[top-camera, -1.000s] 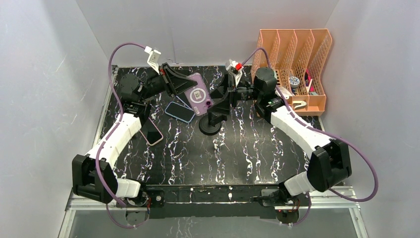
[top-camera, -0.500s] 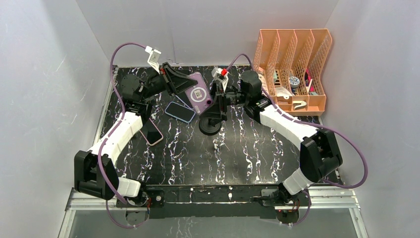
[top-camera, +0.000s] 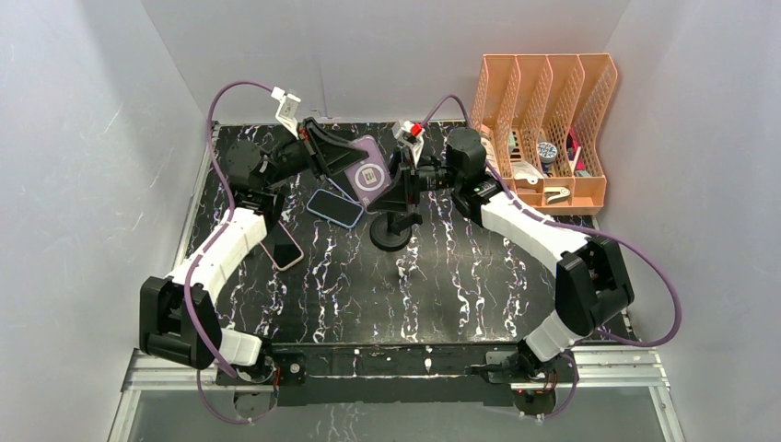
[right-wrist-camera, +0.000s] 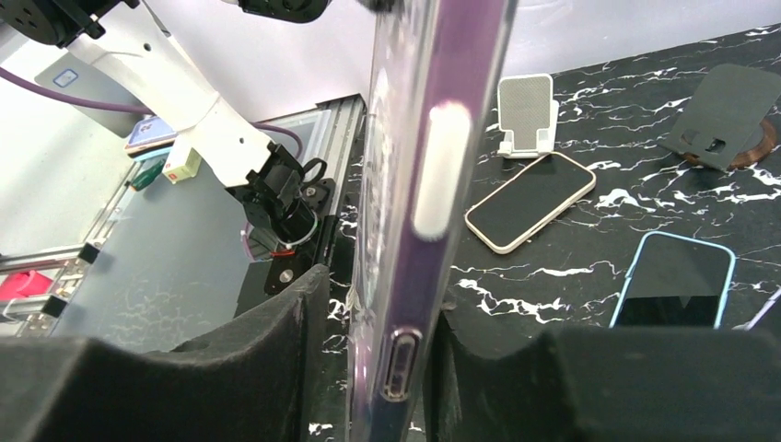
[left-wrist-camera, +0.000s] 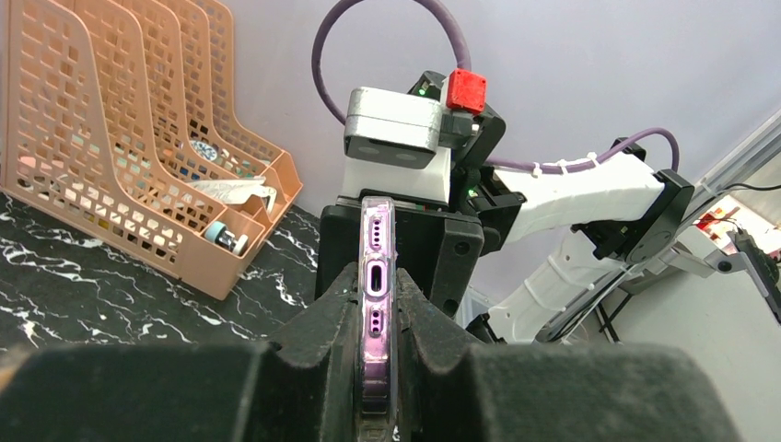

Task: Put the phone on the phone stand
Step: Adjust the phone.

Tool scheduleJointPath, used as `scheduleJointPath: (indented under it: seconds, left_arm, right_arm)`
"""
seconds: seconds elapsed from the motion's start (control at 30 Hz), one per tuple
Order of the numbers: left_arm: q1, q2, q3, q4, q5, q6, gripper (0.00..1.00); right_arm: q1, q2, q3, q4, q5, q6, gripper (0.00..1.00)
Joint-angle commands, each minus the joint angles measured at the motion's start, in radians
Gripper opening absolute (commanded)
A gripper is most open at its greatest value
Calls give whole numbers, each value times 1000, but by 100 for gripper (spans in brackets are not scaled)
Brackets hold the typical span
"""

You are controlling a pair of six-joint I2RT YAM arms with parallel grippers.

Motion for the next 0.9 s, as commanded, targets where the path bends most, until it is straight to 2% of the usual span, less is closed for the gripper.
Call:
scheduleJointPath:
  seconds: [0.0,0.23,0.37,0.47,0.63,0.67,0.73,0.83,0.87]
  left_arm:
    - [3,-7,-4,72,2,-18,0]
    - [2,-4,-18,96,-16,-18,0]
    - [1,-2,-23,114,-25,-18,0]
    - [1,0,-27,117,-31,-21,0]
    - [2,-4,-39,121,-38,-10,1]
    - [1,-5,-43,121,-38,-6,5]
    - [1,-7,-48,121,-35,8,23]
    - [4,-12,-68,121,-37,32,69]
    - [8,-15,-78,120,-48,40,78]
  right_arm:
    - [6,26,49,65,-6,19,44]
    - [20,56,70,68,-17,25,38]
    - [26,65,72,66,-17,30,25]
    - [29,69,72,67,-18,31,21]
    - [29,69,73,51,-14,31,1]
    - [29,65,72,43,-8,29,1]
    - [30,53,63,29,13,21,1]
    - [24,11,42,-12,76,-6,1]
    - [19,-8,30,-25,109,-13,1]
